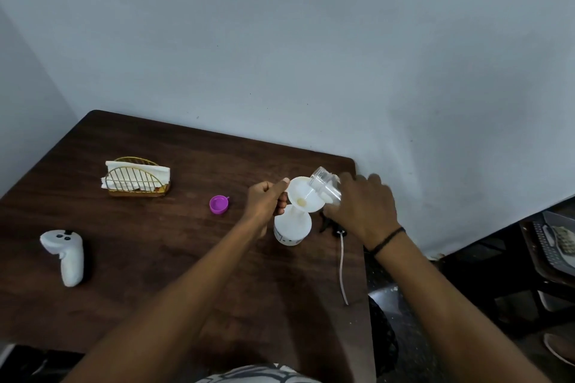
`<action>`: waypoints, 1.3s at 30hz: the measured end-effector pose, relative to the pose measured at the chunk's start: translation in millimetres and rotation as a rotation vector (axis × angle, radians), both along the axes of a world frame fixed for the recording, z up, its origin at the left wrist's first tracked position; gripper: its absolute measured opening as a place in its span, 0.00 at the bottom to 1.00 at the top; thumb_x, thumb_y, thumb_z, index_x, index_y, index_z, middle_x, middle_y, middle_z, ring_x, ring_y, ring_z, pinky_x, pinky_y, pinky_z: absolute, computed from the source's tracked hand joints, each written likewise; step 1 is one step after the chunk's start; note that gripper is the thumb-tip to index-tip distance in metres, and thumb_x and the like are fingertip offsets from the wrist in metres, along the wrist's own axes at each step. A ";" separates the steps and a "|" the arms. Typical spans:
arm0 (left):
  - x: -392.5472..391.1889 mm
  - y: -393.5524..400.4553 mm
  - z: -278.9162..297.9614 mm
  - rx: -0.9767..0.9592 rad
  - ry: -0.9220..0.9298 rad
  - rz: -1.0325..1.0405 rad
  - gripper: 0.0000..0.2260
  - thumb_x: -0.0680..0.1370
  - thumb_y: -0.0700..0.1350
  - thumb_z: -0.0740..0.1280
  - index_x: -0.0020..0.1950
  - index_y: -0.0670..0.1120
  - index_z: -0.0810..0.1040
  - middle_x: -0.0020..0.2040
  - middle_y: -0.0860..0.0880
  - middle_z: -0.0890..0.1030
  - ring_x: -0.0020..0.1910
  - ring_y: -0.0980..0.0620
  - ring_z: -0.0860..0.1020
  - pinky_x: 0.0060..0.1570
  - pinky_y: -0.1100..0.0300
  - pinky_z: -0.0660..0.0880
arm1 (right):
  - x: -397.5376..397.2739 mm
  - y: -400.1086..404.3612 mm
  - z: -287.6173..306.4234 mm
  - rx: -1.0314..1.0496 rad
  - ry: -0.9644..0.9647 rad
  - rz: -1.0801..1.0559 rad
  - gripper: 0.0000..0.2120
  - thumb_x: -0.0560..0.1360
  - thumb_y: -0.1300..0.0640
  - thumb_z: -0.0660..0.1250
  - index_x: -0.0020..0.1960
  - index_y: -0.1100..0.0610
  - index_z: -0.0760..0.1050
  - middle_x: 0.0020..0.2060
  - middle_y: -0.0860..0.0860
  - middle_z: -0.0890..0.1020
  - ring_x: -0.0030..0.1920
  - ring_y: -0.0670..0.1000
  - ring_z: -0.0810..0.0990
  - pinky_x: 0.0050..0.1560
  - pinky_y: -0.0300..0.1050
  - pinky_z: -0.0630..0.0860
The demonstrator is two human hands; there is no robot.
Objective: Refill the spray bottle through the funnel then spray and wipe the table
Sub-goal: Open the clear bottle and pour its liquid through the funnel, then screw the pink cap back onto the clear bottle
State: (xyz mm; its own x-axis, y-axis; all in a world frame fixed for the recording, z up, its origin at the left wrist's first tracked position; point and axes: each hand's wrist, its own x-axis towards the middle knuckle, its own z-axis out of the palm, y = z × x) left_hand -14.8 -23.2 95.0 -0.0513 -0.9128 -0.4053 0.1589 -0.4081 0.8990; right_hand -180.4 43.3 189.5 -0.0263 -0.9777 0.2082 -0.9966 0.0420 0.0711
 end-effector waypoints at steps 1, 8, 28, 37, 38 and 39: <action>0.6 0.9 0.8 -0.007 -0.020 0.011 0.15 0.77 0.50 0.71 0.48 0.37 0.79 0.33 0.47 0.78 0.29 0.54 0.74 0.29 0.63 0.74 | 0.2 7.2 -2.2 0.055 -0.133 -0.029 0.21 0.67 0.39 0.69 0.50 0.53 0.74 0.42 0.51 0.80 0.47 0.57 0.76 0.39 0.45 0.66; 25.8 22.7 11.3 -0.350 -0.189 0.052 0.08 0.77 0.46 0.70 0.42 0.42 0.78 0.34 0.47 0.80 0.32 0.54 0.78 0.35 0.56 0.76 | 53.7 51.4 -25.7 -0.041 -0.870 -0.065 0.28 0.66 0.36 0.72 0.60 0.46 0.68 0.51 0.41 0.80 0.49 0.44 0.79 0.46 0.43 0.79; 156.9 39.8 -40.1 -0.437 -0.666 -0.132 0.30 0.68 0.61 0.75 0.68 0.58 0.70 0.62 0.55 0.76 0.62 0.55 0.75 0.58 0.52 0.76 | 161.5 -52.0 -117.5 0.049 -1.400 -0.010 0.17 0.78 0.36 0.55 0.56 0.42 0.77 0.53 0.45 0.83 0.54 0.47 0.82 0.59 0.56 0.79; 171.7 32.4 -48.8 -0.372 -0.596 -0.036 0.29 0.68 0.50 0.79 0.66 0.47 0.74 0.61 0.52 0.79 0.59 0.61 0.77 0.56 0.72 0.71 | 171.0 -114.2 -179.4 0.577 -0.478 0.325 0.35 0.76 0.45 0.67 0.78 0.42 0.54 0.79 0.52 0.54 0.76 0.63 0.56 0.73 0.59 0.62; 172.8 31.2 -49.2 -0.374 -0.600 -0.043 0.29 0.69 0.49 0.79 0.67 0.47 0.74 0.61 0.51 0.79 0.59 0.61 0.76 0.57 0.74 0.69 | 174.8 -117.5 -183.0 0.594 -0.451 0.331 0.35 0.76 0.46 0.67 0.78 0.41 0.54 0.79 0.52 0.54 0.75 0.64 0.58 0.72 0.60 0.63; 173.3 30.5 -49.7 -0.378 -0.604 -0.052 0.29 0.69 0.48 0.79 0.67 0.46 0.74 0.62 0.50 0.78 0.59 0.62 0.75 0.57 0.76 0.68 | 177.5 -121.6 -189.4 0.599 -0.425 0.341 0.33 0.76 0.46 0.66 0.77 0.41 0.56 0.78 0.52 0.55 0.73 0.64 0.61 0.71 0.60 0.66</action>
State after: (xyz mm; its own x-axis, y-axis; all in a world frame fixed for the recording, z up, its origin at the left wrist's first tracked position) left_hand 158.5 7.3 45.3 0.0351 -0.9988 -0.0331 -0.4224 -0.0448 0.9053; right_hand -2.9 -78.3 0.2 0.3340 -0.8886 -0.3145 -0.8946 -0.1938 -0.4026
